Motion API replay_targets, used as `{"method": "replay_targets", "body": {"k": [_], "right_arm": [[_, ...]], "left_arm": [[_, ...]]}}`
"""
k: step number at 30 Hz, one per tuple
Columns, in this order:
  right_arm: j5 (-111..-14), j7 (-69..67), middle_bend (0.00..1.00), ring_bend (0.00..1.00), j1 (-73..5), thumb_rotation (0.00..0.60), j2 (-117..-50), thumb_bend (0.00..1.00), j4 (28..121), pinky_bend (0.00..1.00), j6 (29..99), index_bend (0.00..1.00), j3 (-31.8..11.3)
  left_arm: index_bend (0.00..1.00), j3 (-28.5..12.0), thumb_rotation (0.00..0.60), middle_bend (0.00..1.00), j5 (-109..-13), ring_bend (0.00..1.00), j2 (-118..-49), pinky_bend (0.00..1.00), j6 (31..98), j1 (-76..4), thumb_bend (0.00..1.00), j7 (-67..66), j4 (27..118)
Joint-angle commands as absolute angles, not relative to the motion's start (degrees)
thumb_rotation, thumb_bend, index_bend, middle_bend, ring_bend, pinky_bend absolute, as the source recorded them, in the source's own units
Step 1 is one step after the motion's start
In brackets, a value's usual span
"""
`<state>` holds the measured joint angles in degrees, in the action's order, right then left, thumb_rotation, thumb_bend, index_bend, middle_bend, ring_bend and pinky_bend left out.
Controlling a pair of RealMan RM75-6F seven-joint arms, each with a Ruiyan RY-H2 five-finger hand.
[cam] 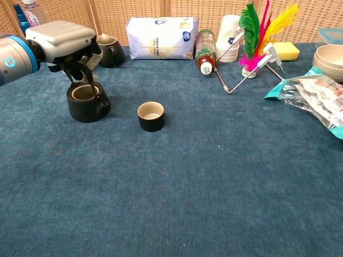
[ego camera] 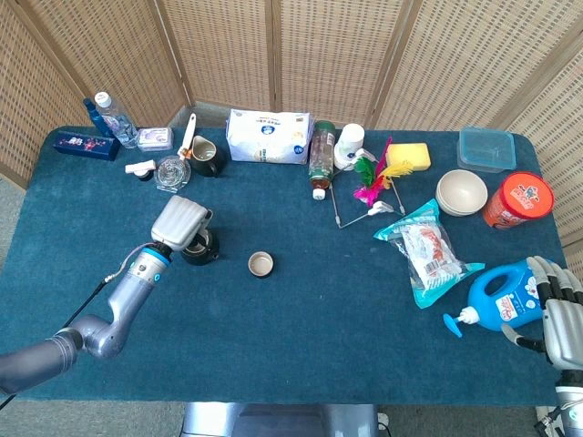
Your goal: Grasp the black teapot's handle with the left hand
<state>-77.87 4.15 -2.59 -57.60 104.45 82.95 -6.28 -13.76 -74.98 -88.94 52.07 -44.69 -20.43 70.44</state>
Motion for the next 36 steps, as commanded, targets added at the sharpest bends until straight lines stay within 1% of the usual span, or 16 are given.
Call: {"method": "replay_targets", "body": {"k": [1,6,11,16,25,36], "right_arm": [[-77.8,4.1,0.0,0.0,-2.6,0.6,-57.6,0.0,104.5,0.0,82.9,0.0,-6.3],[-77.8,4.1,0.0,0.0,-2.5,0.6,-57.5,0.0,104.6,0.0,83.2,0.0,-6.3],[-77.9,4.3,0.0,0.0,-2.4,0.6,-57.4,0.0,104.8,0.0,83.5,0.0,-6.2],[-78.1,4.8,0.0,0.0,-2.4,0.6,-57.5,0.0,105.1,0.0,83.8,0.0,-6.0],[-77.9,5.0,0.0,0.0,-2.3,0.6,-57.4,0.0,105.4,0.0,84.1,0.0,-6.1],[-77.8,3.5,0.0,0.0,-1.9,0.6,-56.7,0.0,105.5,0.0,84.5,0.0,-6.2]], "left_arm": [[0.78,-12.3,0.6,0.88,-77.2,0.78,-87.4,1.0,51.5,-45.2,0.62,-17.8,70.7],[0.78,-11.2,0.6,0.88,-80.8,0.78,-84.8,1.0,53.8,-45.0,0.62,-15.5,72.5],[0.78,-9.6,0.6,0.88,-87.8,0.77,-79.9,1.0,59.1,-44.8,0.62,-14.2,75.5],[0.78,-8.9,0.6,0.88,-90.8,0.77,-77.0,1.0,60.3,-45.6,0.62,-14.7,77.6],[0.78,-7.4,0.6,0.88,-96.9,0.77,-77.2,1.0,61.7,-48.4,0.62,-16.7,74.9],[0.78,-7.4,0.6,0.88,-95.9,0.76,-78.7,1.0,59.0,-50.4,0.61,-21.9,73.2]]}}
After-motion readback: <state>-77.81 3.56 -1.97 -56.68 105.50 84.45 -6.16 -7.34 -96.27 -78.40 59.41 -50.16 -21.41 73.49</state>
